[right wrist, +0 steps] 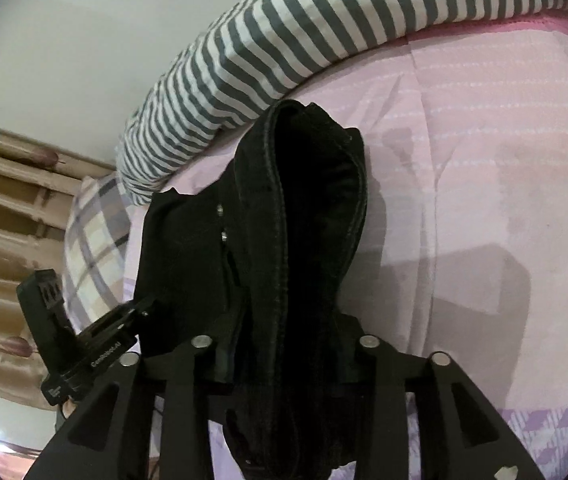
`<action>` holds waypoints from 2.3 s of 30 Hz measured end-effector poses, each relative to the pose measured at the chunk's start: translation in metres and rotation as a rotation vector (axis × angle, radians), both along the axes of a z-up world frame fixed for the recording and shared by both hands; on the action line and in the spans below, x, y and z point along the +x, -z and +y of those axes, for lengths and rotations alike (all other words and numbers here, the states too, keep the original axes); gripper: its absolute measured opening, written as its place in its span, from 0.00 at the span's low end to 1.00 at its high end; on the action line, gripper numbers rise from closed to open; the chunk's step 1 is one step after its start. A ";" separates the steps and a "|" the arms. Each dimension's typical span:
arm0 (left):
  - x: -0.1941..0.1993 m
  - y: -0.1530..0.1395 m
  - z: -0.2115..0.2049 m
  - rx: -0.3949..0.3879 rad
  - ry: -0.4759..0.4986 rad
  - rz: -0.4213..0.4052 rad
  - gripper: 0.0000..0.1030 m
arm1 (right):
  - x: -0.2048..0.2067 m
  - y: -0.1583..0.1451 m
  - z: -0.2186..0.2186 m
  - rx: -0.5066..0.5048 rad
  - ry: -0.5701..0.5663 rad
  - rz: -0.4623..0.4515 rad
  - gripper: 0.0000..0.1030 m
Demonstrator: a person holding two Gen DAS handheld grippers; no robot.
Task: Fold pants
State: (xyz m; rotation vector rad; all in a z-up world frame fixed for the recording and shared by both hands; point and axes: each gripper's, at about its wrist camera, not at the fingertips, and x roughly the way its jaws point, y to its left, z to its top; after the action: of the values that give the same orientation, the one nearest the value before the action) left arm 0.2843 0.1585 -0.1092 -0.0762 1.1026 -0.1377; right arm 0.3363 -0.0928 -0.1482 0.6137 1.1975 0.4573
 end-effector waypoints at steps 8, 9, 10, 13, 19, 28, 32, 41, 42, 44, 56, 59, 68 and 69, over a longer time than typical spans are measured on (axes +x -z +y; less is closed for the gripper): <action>-0.020 -0.004 0.001 0.083 -0.042 -0.040 0.49 | -0.024 -0.006 -0.004 -0.105 0.018 -0.062 0.49; -0.024 -0.006 0.001 0.089 -0.051 -0.043 0.49 | -0.031 -0.009 -0.005 -0.122 0.018 -0.075 0.50; -0.029 -0.008 0.000 0.101 -0.062 -0.048 0.49 | -0.035 -0.010 -0.004 -0.131 0.018 -0.083 0.51; -0.046 -0.017 -0.003 0.140 -0.083 -0.069 0.50 | -0.050 -0.015 -0.003 -0.180 0.007 -0.114 0.52; -0.087 -0.039 -0.011 0.146 -0.096 -0.109 0.56 | -0.071 -0.021 0.002 -0.273 0.024 -0.180 0.55; -0.134 -0.062 -0.021 0.157 -0.134 -0.155 0.59 | -0.074 -0.015 0.010 -0.366 0.051 -0.191 0.61; -0.148 -0.062 -0.024 0.185 -0.146 -0.160 0.60 | -0.077 -0.017 0.011 -0.393 0.069 -0.195 0.65; -0.169 -0.054 -0.023 0.195 -0.176 -0.153 0.60 | -0.100 -0.037 0.028 -0.481 0.069 -0.264 0.74; -0.170 -0.054 -0.023 0.195 -0.177 -0.154 0.60 | -0.105 -0.041 0.031 -0.491 0.065 -0.279 0.74; -0.172 -0.054 -0.025 0.196 -0.178 -0.157 0.60 | -0.111 -0.046 0.034 -0.499 0.064 -0.296 0.76; -0.176 -0.047 -0.023 0.202 -0.182 -0.170 0.60 | -0.154 -0.066 0.066 -0.556 0.059 -0.377 0.91; -0.176 -0.048 -0.024 0.207 -0.183 -0.173 0.60 | -0.160 -0.066 0.070 -0.566 0.060 -0.377 0.93; -0.177 -0.048 -0.028 0.223 -0.173 -0.180 0.60 | -0.166 -0.068 0.077 -0.571 0.043 -0.369 0.96; -0.177 -0.048 -0.028 0.222 -0.173 -0.180 0.60 | -0.166 -0.067 0.077 -0.572 0.039 -0.369 0.96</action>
State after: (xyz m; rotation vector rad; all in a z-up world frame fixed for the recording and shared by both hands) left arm 0.1068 0.1301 -0.0613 0.0390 0.9214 0.1315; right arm 0.1698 -0.0156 -0.0810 0.0528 0.9000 0.1655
